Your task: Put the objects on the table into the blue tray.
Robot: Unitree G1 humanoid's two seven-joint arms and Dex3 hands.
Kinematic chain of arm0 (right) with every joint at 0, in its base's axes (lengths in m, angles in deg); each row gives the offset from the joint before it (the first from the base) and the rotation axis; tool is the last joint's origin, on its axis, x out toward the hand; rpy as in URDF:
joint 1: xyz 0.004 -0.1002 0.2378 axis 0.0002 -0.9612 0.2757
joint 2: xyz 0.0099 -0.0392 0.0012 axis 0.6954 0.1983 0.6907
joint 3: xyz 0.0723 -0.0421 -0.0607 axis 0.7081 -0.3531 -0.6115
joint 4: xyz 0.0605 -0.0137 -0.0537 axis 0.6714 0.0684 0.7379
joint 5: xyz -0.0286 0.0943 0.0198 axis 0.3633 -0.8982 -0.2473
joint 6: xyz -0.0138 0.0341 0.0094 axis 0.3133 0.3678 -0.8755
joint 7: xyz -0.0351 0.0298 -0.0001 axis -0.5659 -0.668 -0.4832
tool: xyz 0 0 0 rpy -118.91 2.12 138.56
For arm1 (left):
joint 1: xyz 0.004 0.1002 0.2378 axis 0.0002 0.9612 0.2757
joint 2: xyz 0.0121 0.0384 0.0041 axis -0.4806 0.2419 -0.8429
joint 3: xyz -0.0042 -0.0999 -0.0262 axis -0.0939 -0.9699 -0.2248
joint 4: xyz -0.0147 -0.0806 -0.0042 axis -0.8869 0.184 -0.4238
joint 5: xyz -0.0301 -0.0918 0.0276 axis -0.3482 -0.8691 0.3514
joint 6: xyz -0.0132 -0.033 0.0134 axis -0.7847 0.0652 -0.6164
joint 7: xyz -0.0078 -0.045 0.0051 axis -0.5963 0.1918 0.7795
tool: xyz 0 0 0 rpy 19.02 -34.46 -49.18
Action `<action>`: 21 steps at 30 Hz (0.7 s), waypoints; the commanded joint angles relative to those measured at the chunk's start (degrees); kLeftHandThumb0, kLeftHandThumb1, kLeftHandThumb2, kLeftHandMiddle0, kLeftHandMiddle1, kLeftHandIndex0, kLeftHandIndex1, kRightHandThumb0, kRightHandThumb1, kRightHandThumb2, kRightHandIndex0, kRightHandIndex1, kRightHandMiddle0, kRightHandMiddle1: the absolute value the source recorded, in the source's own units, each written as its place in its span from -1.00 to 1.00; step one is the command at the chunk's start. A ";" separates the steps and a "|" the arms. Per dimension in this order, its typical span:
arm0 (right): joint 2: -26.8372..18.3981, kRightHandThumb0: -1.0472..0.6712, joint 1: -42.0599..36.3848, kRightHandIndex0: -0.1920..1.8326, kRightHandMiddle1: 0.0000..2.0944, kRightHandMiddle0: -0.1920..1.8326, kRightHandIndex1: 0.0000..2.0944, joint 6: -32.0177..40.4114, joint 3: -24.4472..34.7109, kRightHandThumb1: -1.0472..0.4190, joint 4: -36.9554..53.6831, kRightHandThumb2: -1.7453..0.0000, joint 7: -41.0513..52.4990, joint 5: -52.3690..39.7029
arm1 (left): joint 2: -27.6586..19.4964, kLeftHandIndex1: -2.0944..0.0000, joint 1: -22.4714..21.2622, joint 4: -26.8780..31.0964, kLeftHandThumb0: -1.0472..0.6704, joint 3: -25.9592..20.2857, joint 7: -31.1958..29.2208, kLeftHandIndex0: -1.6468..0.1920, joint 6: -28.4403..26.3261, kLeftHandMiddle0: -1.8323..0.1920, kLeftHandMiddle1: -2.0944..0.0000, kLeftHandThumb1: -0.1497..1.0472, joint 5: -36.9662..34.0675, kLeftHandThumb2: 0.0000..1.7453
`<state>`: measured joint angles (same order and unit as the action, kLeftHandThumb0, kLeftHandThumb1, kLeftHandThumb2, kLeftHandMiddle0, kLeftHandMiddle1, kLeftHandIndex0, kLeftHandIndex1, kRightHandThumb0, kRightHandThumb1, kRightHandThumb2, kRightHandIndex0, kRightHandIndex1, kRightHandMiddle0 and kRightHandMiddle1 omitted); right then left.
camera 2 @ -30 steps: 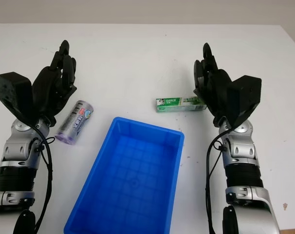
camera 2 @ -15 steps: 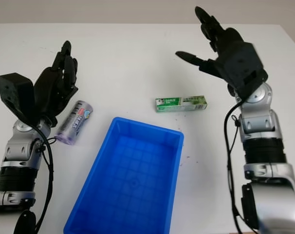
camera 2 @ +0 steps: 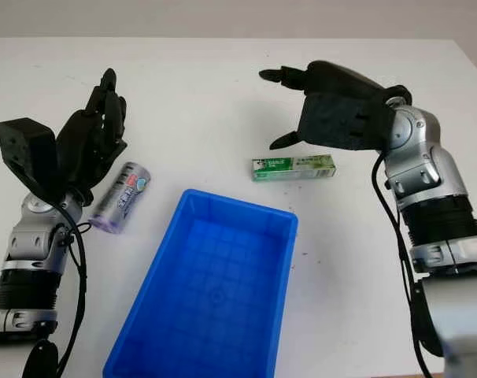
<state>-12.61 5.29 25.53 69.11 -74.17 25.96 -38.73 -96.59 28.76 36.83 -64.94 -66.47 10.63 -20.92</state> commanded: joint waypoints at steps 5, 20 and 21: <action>-0.67 -0.43 -1.09 -0.89 -0.91 -0.51 -0.07 -1.98 -0.70 -0.68 -0.34 0.94 0.40 0.54 | -0.58 1.00 0.45 0.87 -0.64 0.04 -0.45 1.00 0.21 1.00 1.00 1.00 -0.01 -0.07; -1.94 -0.42 -5.83 -0.70 -0.91 -0.42 -0.23 -0.32 -2.30 -0.72 4.42 0.93 4.76 2.92 | -0.66 1.00 0.36 0.85 -0.64 -0.24 -0.39 1.00 -0.11 1.00 1.00 1.00 -0.18 -0.09; -2.36 -0.43 -6.43 -0.71 -0.91 -0.41 -0.22 -0.55 -2.35 -0.73 5.13 0.93 5.12 3.21 | -0.67 1.00 0.32 0.82 -0.64 -0.26 -0.45 1.00 -0.16 1.00 1.00 1.00 -0.24 -0.10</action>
<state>-13.31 0.15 25.52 66.98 -70.61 30.64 -35.67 -96.65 28.75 36.92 -64.97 -66.69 10.38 -20.97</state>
